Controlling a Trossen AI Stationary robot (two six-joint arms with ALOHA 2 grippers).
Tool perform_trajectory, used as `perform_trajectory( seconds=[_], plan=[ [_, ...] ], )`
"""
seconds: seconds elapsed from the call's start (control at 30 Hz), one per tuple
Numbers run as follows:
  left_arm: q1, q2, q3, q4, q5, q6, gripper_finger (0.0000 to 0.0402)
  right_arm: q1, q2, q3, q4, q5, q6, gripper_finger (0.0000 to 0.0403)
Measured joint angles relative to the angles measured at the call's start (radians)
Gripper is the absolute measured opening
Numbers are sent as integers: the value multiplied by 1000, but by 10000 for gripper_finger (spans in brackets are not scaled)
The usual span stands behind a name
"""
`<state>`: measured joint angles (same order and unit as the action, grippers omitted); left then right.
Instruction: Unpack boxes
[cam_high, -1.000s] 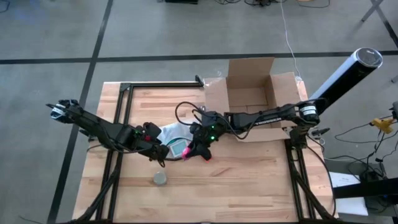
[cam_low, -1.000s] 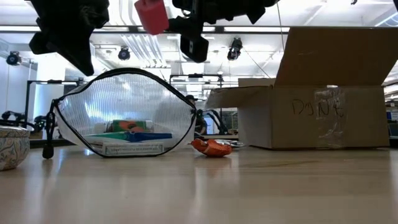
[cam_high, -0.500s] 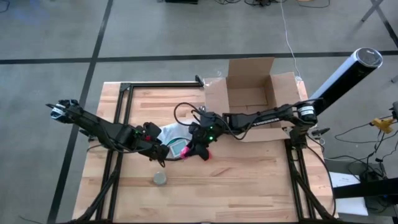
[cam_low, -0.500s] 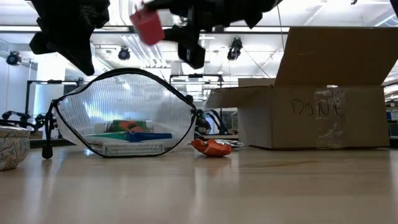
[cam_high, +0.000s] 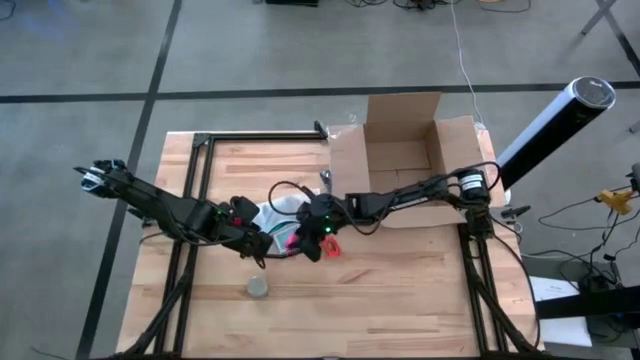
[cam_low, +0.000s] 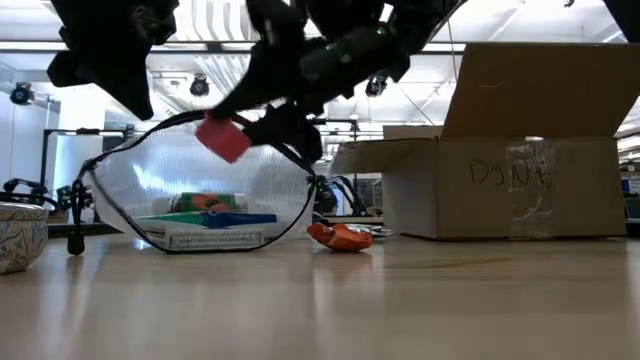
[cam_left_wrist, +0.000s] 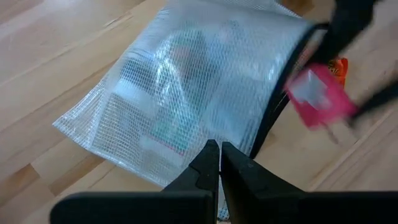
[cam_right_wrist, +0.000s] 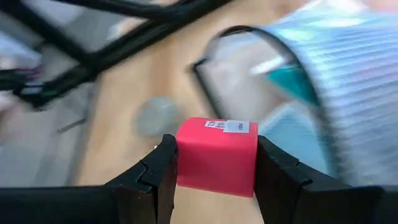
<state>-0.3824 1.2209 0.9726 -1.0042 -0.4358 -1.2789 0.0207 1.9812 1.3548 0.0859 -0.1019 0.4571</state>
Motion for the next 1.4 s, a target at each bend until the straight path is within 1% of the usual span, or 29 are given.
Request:
perform_trajectory(
  seconds=[0.07, 0.13, 0.2, 0.27, 0.33, 0.5, 0.63, 0.73, 0.9, 1.03, 1.13, 1.27, 1.4],
  plan=[
    [0, 0, 0, 2, 0, -14, 0, -7, 0, 0, -19, 98, -1, 151],
    [0, 0, 0, 8, 1, -22, 0, -14, 0, 0, -37, 169, 0, 149],
    [0, 0, 0, 18, 1, -23, 0, -20, 0, 0, -54, 214, 3, 150],
    [0, 0, 0, 20, 1, -23, 0, -28, 0, 0, -88, 229, 4, 156],
    [0, 0, 0, 21, 0, -23, 0, -32, 0, 0, -117, 218, -6, 168],
    [0, 0, 0, 26, 1, -23, 0, -41, -5, 0, -118, 150, -20, 209],
    [0, 0, 0, 26, 1, -23, 0, -41, -10, 0, -110, 144, -20, 243],
    [0, 0, 0, 26, 1, -23, 0, -43, -23, 0, -112, 106, -9, 266],
    [0, 0, 0, 26, 1, -22, 0, -46, -67, 0, -122, 74, -23, 293],
    [0, 0, 0, 25, 0, -22, 0, -54, -127, 0, -198, 64, -31, 302],
    [0, 0, 0, 25, 0, -22, 0, -54, -195, 0, -294, 65, -80, 299],
    [0, 0, 0, 24, -1, -22, 0, -53, -276, 0, -481, 77, -142, 287],
    [0, 0, 0, 20, -3, -21, 0, -49, -315, 0, -681, 86, -179, 275]
  ],
)
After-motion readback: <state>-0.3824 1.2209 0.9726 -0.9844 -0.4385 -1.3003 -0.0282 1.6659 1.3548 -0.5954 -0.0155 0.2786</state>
